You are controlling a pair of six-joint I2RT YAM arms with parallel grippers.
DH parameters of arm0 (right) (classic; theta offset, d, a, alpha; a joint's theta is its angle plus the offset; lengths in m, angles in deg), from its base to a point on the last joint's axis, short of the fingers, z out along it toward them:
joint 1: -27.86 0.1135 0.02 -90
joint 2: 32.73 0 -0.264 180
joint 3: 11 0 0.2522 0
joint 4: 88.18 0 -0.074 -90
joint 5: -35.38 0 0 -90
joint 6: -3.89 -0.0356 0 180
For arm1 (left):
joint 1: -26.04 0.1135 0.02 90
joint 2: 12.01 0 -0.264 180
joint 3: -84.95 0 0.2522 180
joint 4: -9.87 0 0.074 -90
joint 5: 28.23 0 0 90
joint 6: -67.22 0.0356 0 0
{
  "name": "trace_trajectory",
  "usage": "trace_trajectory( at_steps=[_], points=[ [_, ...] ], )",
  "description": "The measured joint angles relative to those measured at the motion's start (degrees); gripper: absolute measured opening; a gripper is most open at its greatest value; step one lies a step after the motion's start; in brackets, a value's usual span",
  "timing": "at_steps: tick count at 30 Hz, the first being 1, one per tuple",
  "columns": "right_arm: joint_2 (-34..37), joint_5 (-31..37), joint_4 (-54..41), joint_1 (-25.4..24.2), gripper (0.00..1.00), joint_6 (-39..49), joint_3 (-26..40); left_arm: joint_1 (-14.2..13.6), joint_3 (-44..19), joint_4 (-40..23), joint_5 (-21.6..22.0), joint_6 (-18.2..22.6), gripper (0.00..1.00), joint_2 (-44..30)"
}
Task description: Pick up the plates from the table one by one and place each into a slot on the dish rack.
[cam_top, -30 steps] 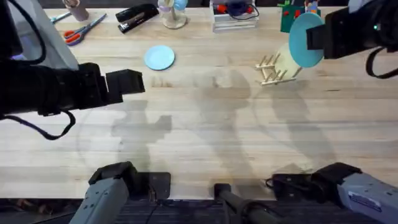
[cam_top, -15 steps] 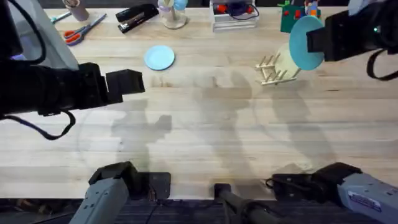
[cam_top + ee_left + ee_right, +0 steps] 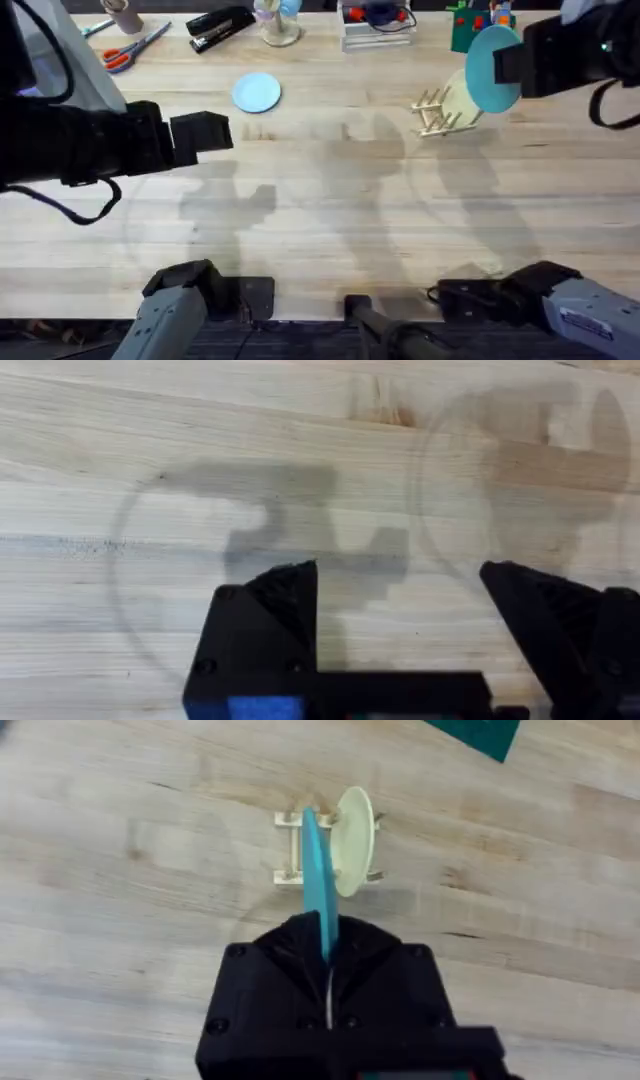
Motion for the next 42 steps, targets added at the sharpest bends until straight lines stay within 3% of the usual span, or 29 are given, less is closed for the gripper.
trace_trajectory(
  at_steps=[11, 42],
  points=[
    [-0.01, -0.04, -1.34, -3.98, 0.030, -0.42, 0.00, 0.00, 0.00, -0.02, 0.00, 0.00, 0.994, 0.00],
    [0.89, -1.79, -1.15, -4.04, 0.030, 1.73, 0.00, 0.00, 0.00, 0.00, 0.00, 0.00, 0.994, 0.00]
  ],
)
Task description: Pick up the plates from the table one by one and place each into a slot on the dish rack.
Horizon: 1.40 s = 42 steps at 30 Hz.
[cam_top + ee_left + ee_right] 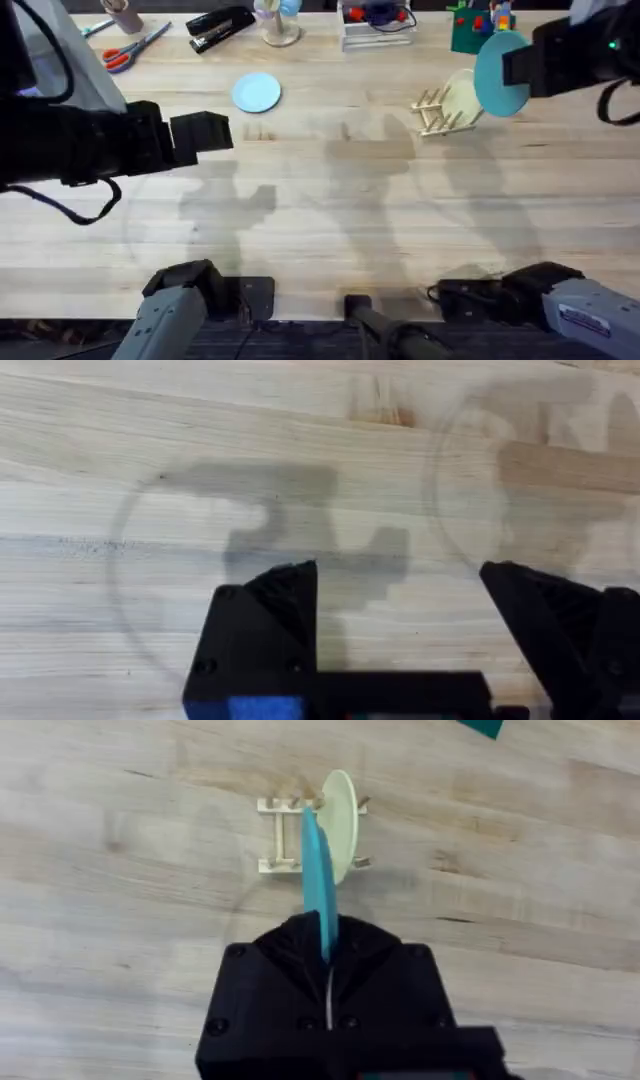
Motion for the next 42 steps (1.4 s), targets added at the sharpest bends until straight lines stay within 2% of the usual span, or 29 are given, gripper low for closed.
trace_trajectory(
  at_steps=[34, 42],
  points=[
    [4.73, 0.00, 3.26, -0.15, 0.029, 0.02, -0.02, 0.00, 0.00, -0.02, 0.00, 0.00, 0.995, 0.00],
    [4.73, -0.06, 4.19, -1.87, 0.029, 0.02, -0.02, 0.00, 0.00, -0.02, 0.00, 0.00, 0.993, 0.00]
  ],
)
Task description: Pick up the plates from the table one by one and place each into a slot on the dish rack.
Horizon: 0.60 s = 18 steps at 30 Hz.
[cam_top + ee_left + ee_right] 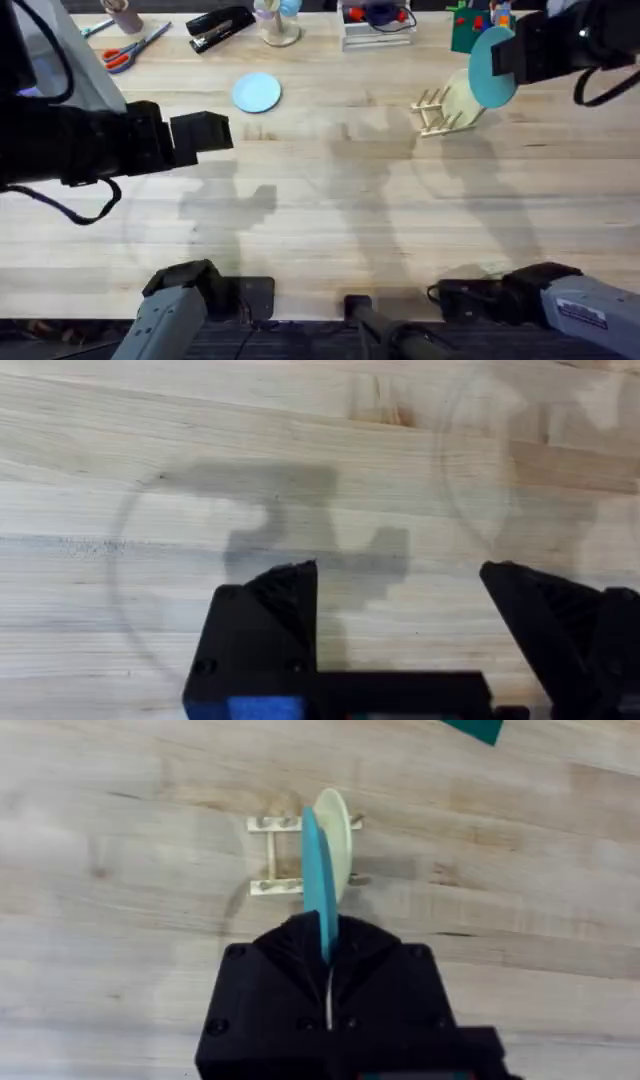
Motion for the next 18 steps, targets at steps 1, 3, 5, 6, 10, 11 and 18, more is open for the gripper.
trace_trajectory(
  at_steps=[1, 3, 5, 6, 10, 11, 18],
  points=[
    [0.00, 0.00, 0.07, -0.33, 0.029, 0.00, 0.00, 0.00, 0.00, 0.02, 0.00, 0.00, 0.993, 0.00],
    [0.00, 0.02, 0.21, -0.82, 0.027, 0.00, 0.00, 0.00, 0.00, 0.00, 0.00, 0.00, 0.993, 0.00],
    [0.00, 0.02, 0.35, -0.99, 0.028, 0.01, 0.00, 0.00, 0.00, 0.00, 0.00, 0.00, 0.994, 0.00],
    [0.00, 0.00, 0.39, -0.99, 0.028, 0.01, 0.00, 0.00, 0.00, 0.00, 0.00, 0.00, 0.994, 0.00],
    [0.26, -0.13, 0.42, -0.99, 0.028, 0.00, 0.00, 0.00, 0.00, 0.00, 0.00, 0.00, 0.994, 0.00],
    [0.50, -0.12, 0.43, -0.99, 0.028, 0.02, 0.00, 0.00, 0.00, 0.00, 0.00, 0.00, 0.995, 0.00],
    [3.50, -0.13, 1.20, -0.99, 0.028, 0.02, 0.00, 0.00, 0.00, 0.01, 0.00, 0.00, 0.994, 0.00]
  ],
)
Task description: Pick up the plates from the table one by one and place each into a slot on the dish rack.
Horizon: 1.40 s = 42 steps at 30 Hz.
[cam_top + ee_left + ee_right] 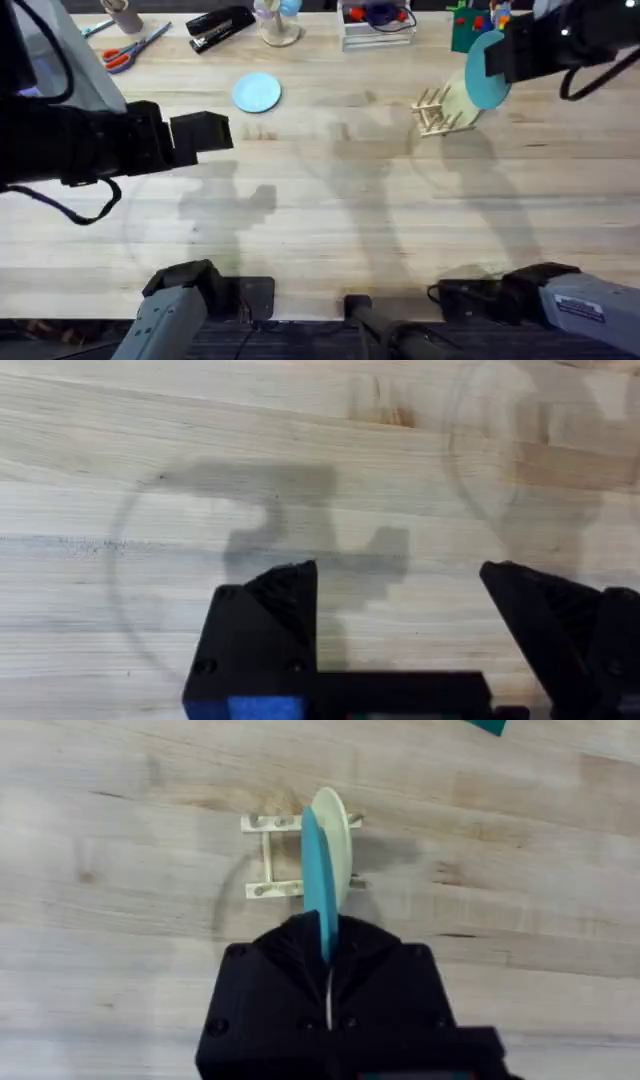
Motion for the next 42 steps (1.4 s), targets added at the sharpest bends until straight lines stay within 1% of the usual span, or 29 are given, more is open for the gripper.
trace_trajectory(
  at_steps=[16, 42],
  points=[
    [2.27, 0.00, 2.17, 0.00, 0.028, 0.85, 0.00, 0.00, 0.00, -0.01, 0.00, 0.00, 0.994, 0.00],
    [11.09, 0.00, 3.10, 0.00, 0.029, 1.70, 0.00, 0.00, 0.00, -0.01, 0.00, 0.00, 0.993, 0.00]
  ],
)
